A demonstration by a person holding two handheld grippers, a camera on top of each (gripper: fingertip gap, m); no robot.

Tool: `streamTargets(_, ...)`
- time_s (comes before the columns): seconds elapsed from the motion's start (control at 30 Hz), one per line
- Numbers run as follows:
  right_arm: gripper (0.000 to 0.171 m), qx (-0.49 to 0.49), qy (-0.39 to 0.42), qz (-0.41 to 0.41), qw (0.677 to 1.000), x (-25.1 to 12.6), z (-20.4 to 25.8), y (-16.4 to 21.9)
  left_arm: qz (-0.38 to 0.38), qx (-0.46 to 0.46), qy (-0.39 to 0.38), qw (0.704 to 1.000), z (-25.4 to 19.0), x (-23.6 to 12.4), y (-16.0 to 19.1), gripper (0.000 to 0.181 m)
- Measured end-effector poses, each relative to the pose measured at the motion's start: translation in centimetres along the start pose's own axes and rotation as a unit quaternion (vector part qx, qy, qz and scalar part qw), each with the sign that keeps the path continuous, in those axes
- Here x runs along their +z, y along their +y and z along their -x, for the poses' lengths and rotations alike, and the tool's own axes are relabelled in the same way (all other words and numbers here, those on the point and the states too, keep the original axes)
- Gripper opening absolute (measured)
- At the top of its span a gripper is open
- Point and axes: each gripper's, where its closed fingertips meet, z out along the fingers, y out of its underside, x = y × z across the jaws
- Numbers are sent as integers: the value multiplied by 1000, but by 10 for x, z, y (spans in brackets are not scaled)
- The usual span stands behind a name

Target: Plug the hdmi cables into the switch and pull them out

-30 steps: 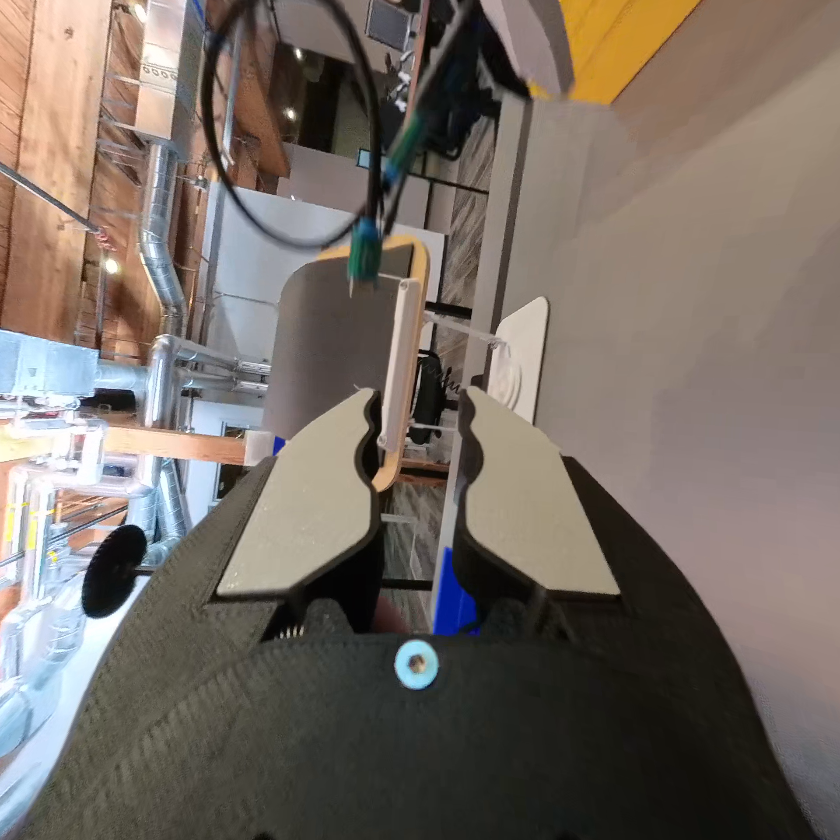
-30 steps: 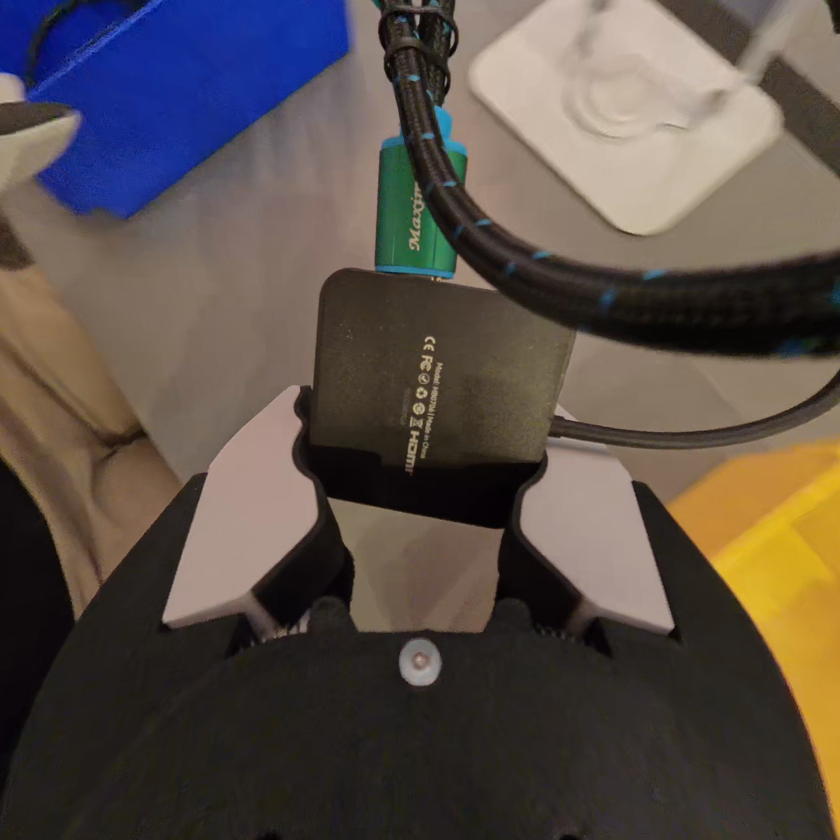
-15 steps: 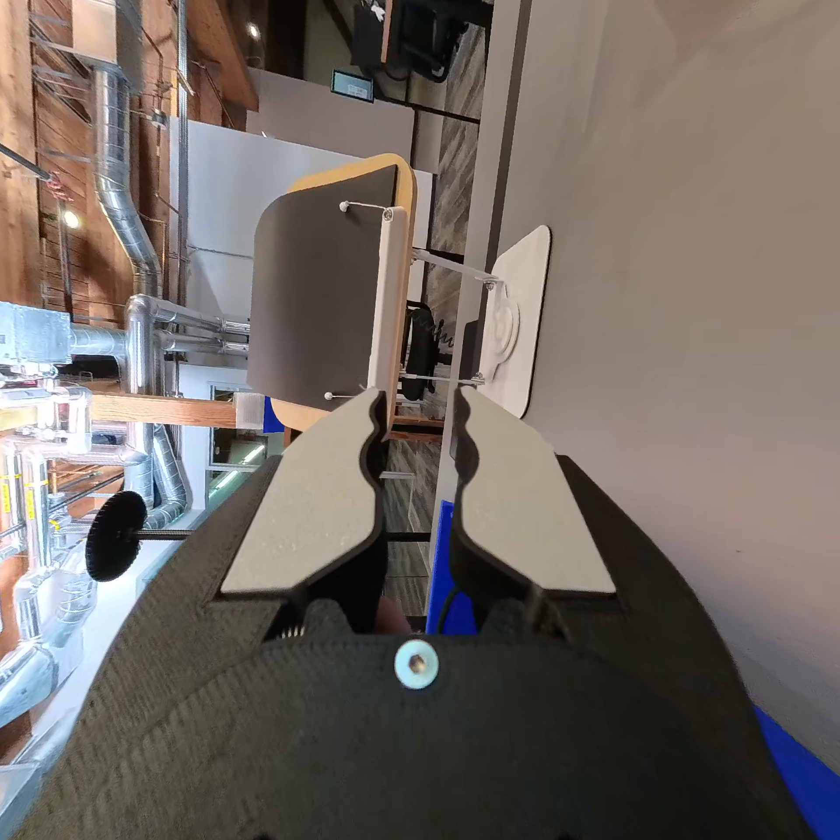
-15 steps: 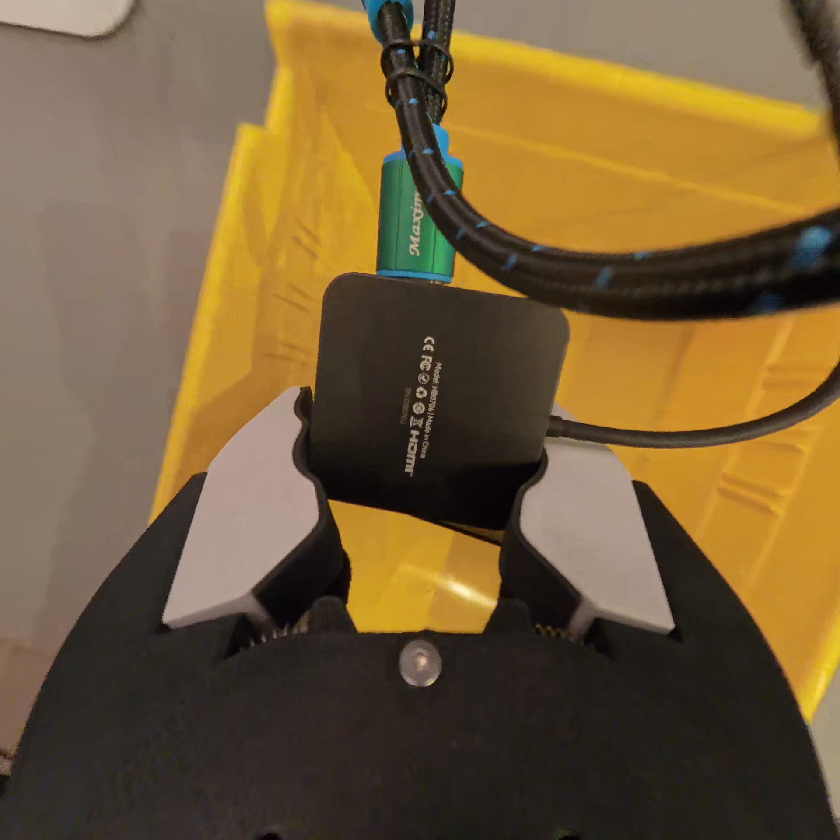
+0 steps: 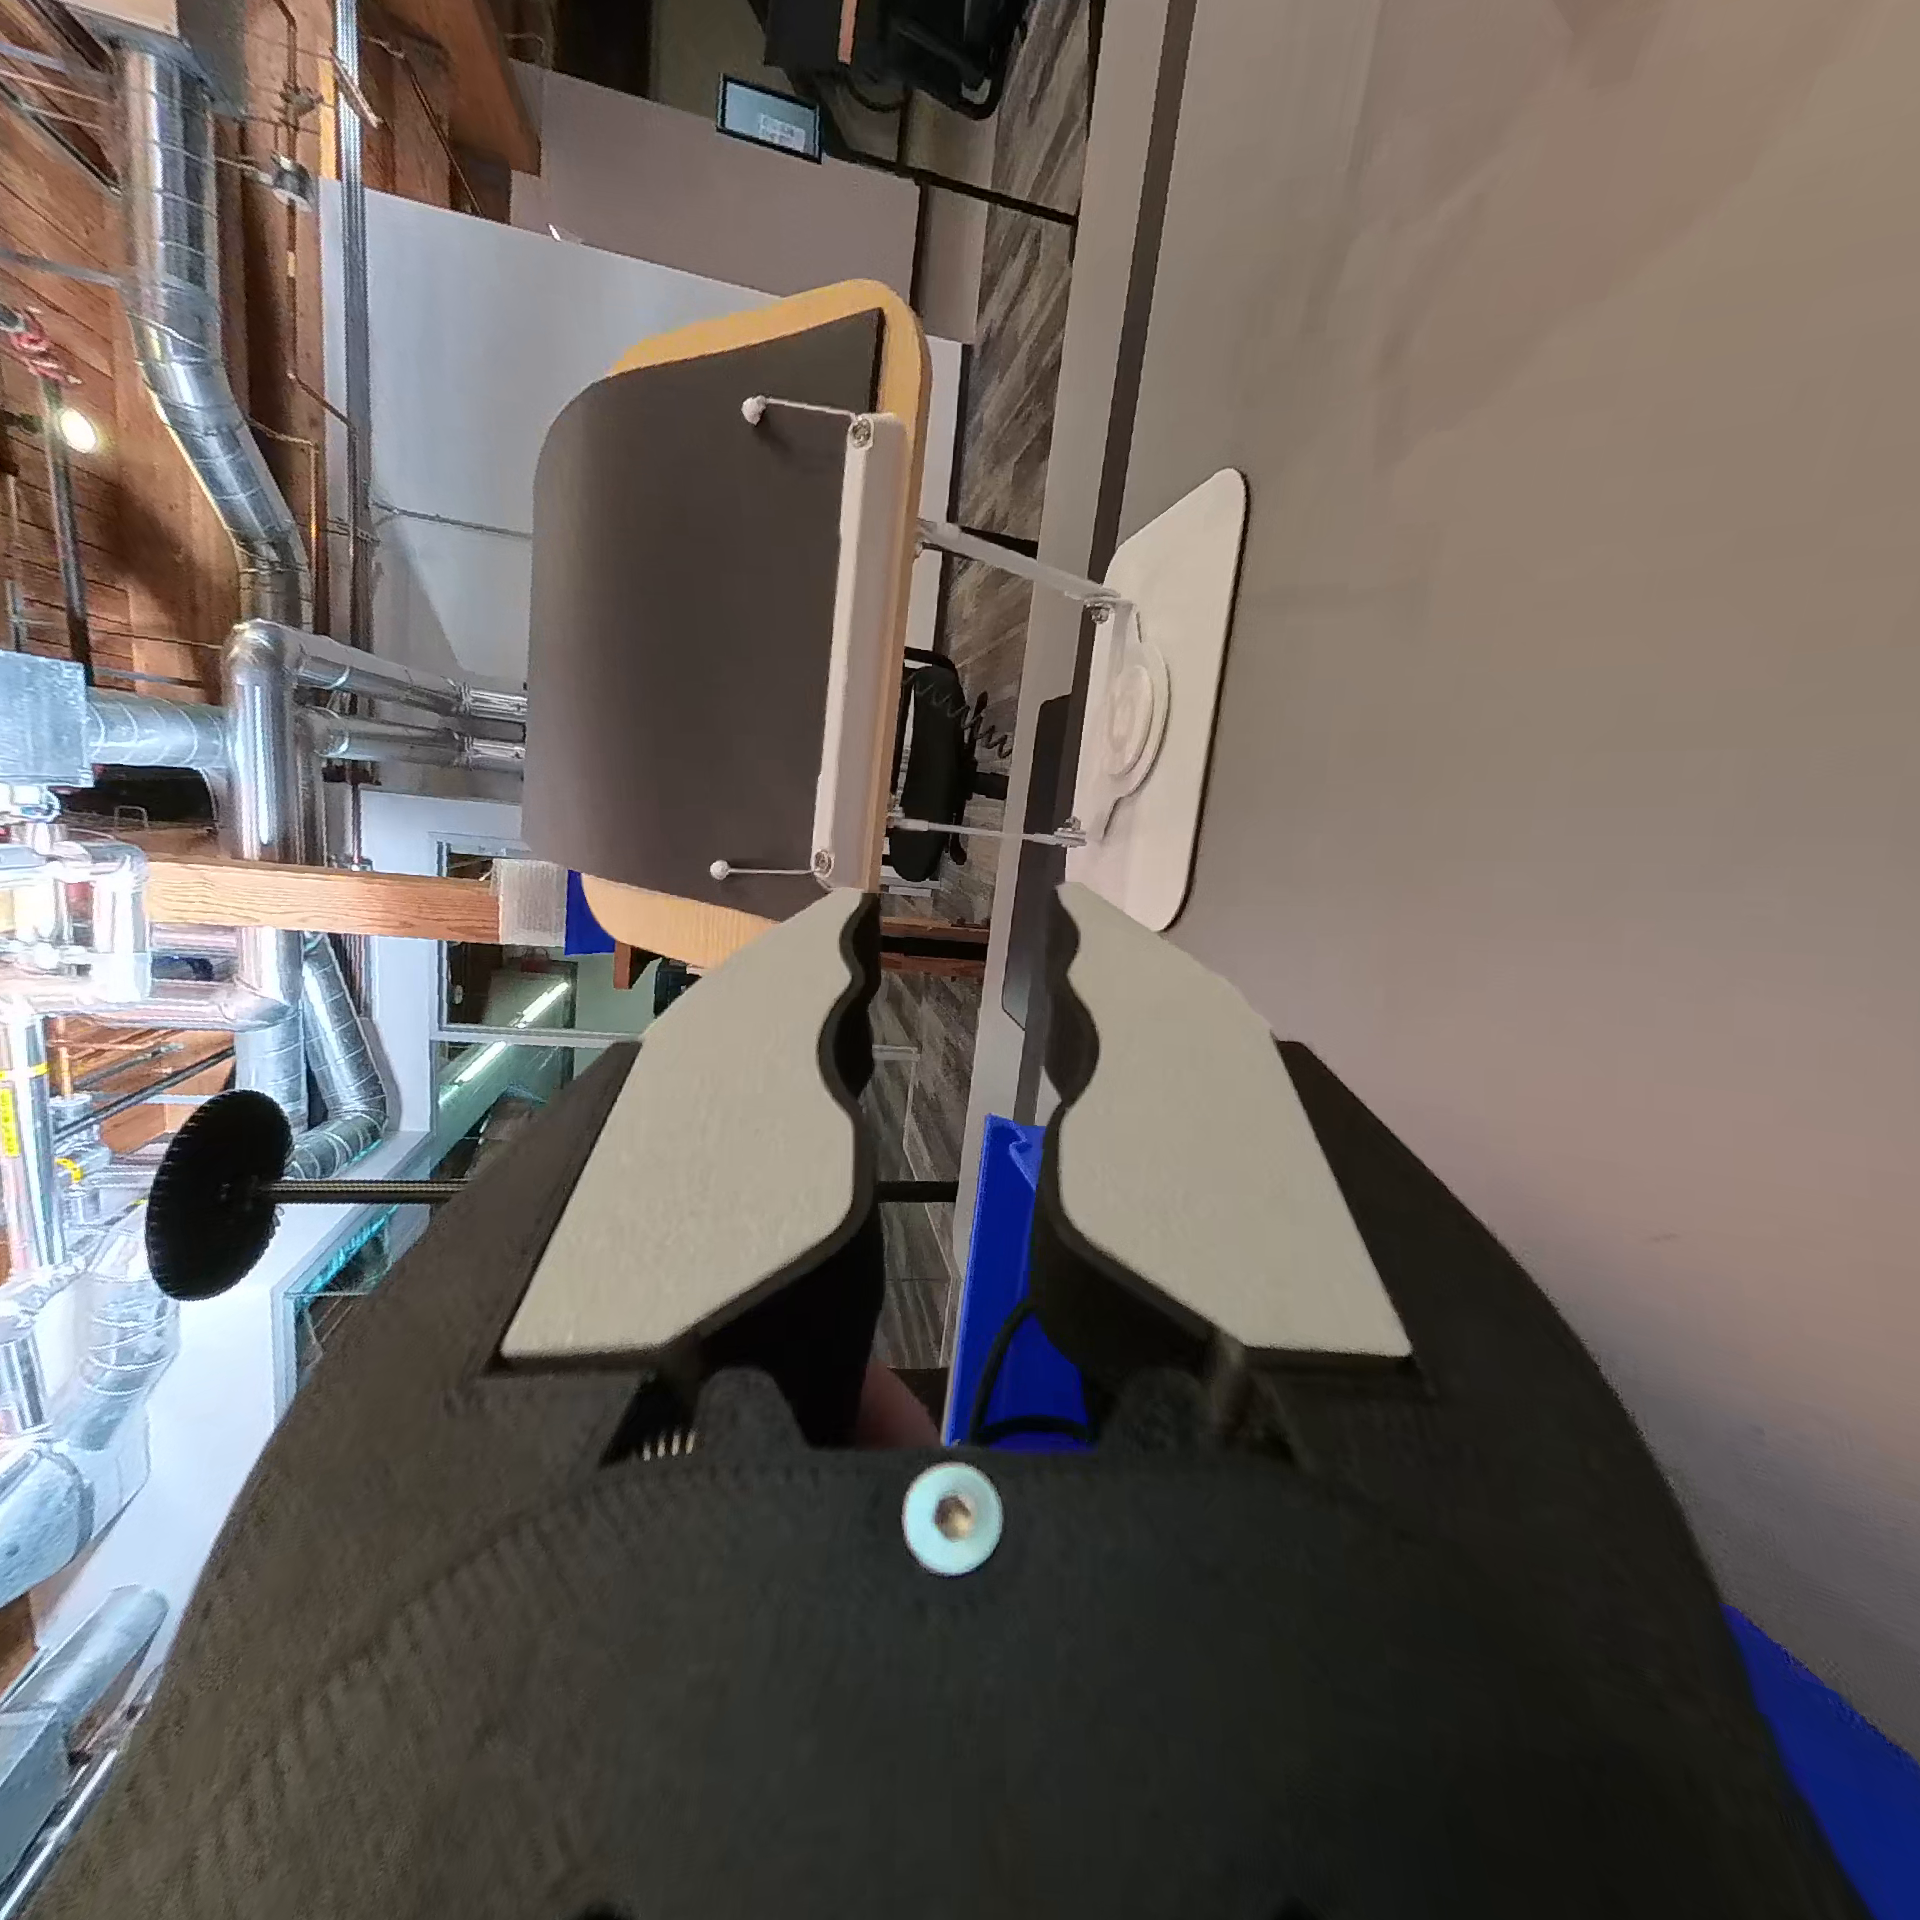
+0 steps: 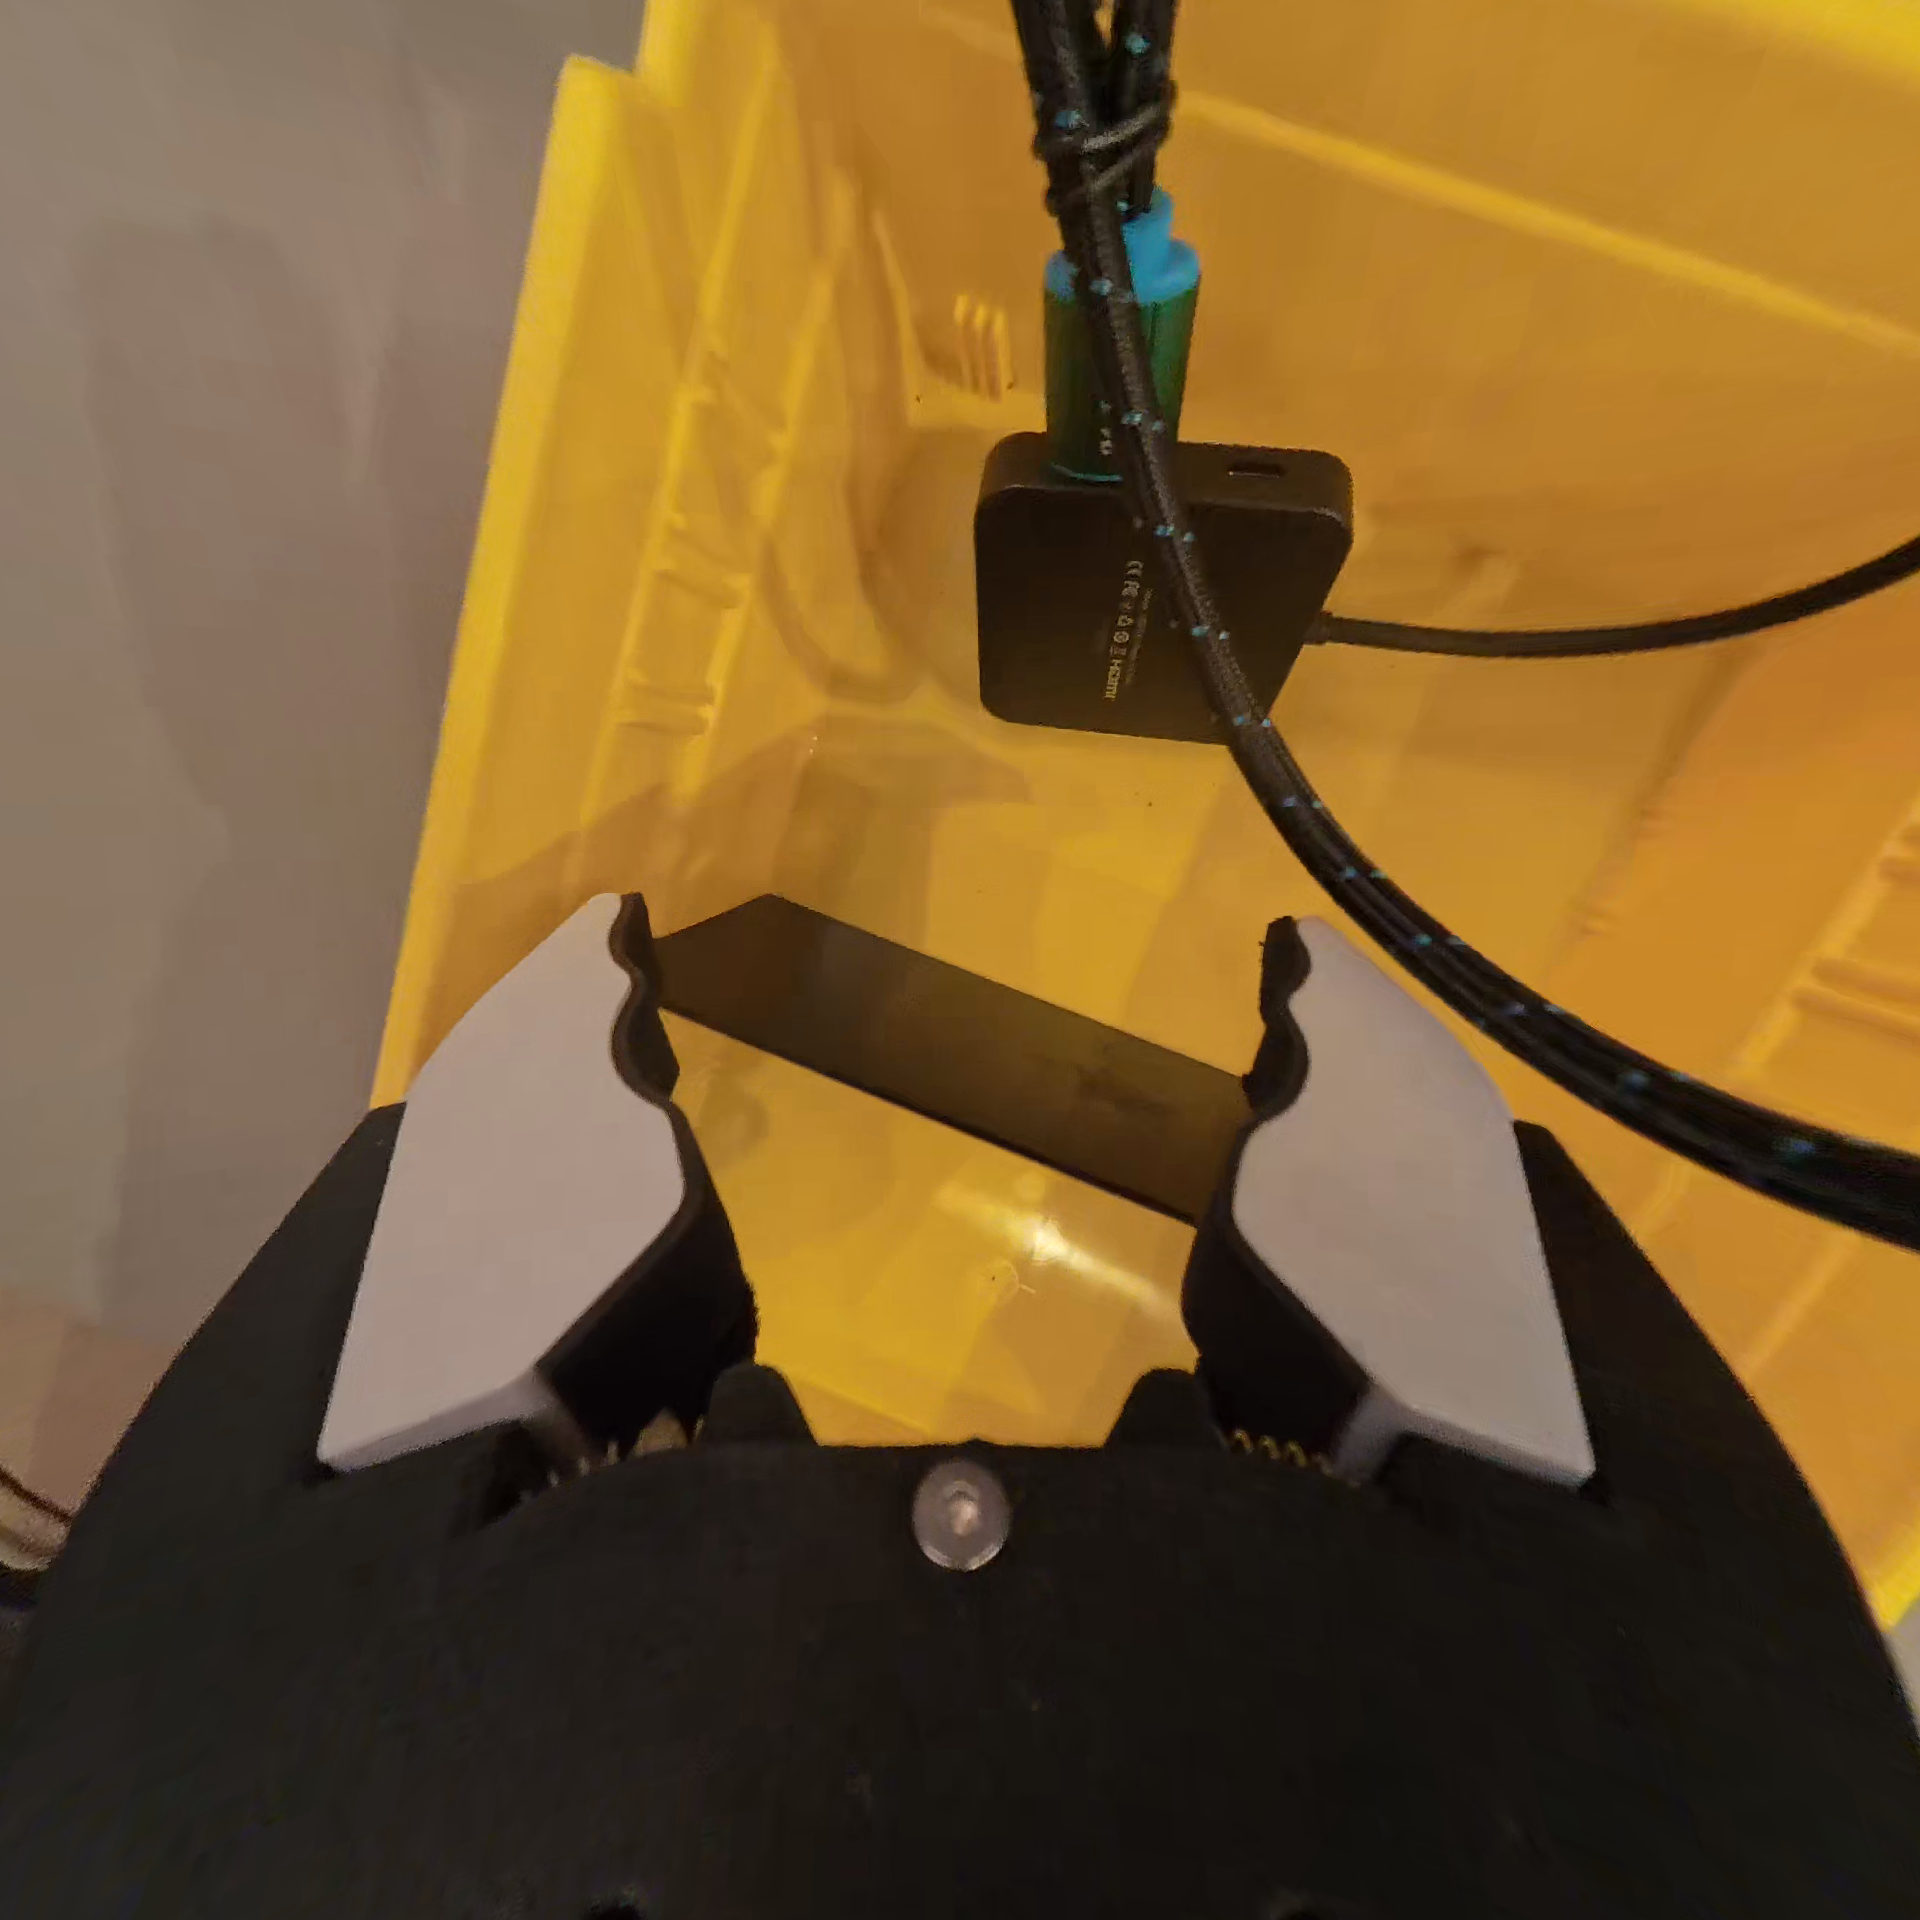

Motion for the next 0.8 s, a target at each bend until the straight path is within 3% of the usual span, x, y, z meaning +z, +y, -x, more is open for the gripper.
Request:
streamTargets(0.2, 89, -10, 2, -42, 999, -32, 10, -8, 27, -9, -1, 1000, 16, -1, 21, 29)
streamTargets(0.33, 83, -67, 47, -100, 992, -49, 6, -36, 48, -34, -7, 998, 33, -3, 41, 30)
streamTargets(0.53, 64, -107, 91, -52, 989, -3, -9, -60, 53, -32, -9, 998, 37, -5, 46, 30)
streamTargets(0.67, 40, -120, 147, -30, 981, 20, -27, -73, 58, -33, -8, 998, 36, -4, 51, 30)
streamTargets(0.73, 23, -113, 128, -32, 985, 32, -29, -77, 62, -37, -7, 997, 36, -4, 55, 30)
streamTargets(0.8, 22, -109, 121, -40, 986, 33, -30, -79, 64, -38, -7, 997, 37, -3, 58, 30)
